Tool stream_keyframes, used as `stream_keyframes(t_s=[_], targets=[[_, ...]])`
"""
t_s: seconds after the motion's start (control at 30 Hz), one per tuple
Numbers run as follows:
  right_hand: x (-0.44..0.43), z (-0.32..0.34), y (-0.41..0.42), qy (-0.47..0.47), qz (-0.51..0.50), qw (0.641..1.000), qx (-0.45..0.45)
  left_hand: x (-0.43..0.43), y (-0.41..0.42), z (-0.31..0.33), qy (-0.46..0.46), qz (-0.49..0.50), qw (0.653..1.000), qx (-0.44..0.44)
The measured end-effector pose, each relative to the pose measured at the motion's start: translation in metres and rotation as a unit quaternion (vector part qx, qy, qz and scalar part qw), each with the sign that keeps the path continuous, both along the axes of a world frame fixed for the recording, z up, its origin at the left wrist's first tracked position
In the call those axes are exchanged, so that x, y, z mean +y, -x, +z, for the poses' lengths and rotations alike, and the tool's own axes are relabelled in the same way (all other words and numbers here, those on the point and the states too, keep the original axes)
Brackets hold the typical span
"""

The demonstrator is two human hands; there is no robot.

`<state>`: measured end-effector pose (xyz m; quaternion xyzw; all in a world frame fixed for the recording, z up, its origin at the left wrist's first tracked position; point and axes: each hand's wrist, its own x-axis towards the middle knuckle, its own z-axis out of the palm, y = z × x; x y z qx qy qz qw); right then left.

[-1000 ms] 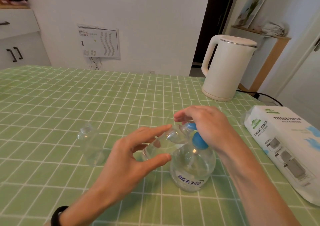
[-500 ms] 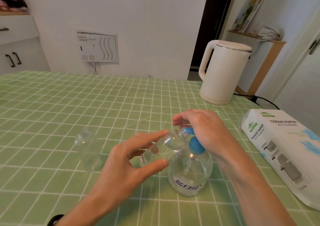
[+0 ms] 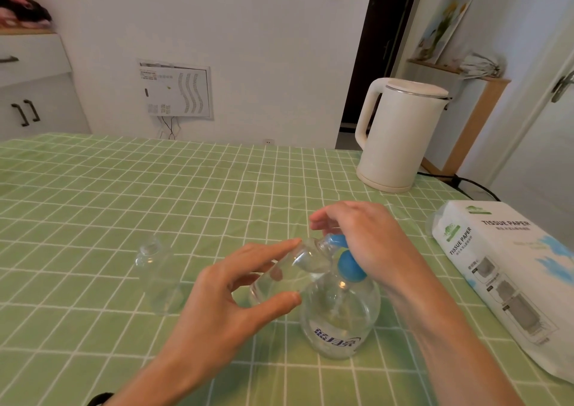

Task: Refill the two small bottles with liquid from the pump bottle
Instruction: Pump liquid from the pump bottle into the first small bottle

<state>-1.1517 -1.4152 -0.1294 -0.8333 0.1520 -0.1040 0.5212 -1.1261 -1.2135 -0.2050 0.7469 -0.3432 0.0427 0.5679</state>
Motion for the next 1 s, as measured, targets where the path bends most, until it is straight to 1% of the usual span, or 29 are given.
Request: stream_keyframes(t_s=[0.17,0.3,0.63,0.73,0.87,1.0], targets=[[-0.001,-0.0002,-0.0012,-0.007,0.003,1.0,0.01,-0.0004,-0.0015,0.001,-0.007,-0.006,1.0,0.002],[0.0004,-0.0014,-0.0005,-0.026,0.017,0.999,0.04,0.0007,-0.0012,0.0004,-0.016,-0.002,1.0,-0.011],[-0.0011,0.0,0.0015,0.008,-0.008,1.0,0.013,-0.0006,0.0004,0.0007,-0.008,0.002,1.0,-0.013],[-0.0003,0.0003,0.0006,-0.003,-0.001,1.0,0.014,-0.0006,-0.0005,0.0016,-0.006,0.0,1.0,-0.01],[0.0016,-0.0021,-0.0002,-0.011,0.011,0.999,0.037,-0.0006,-0.0017,-0.0003,-0.013,0.0,1.0,-0.008],[0.0017,-0.0028,0.0006,-0.009,0.005,0.999,0.03,0.0001,0.0006,-0.0005,-0.009,-0.001,1.0,-0.008]])
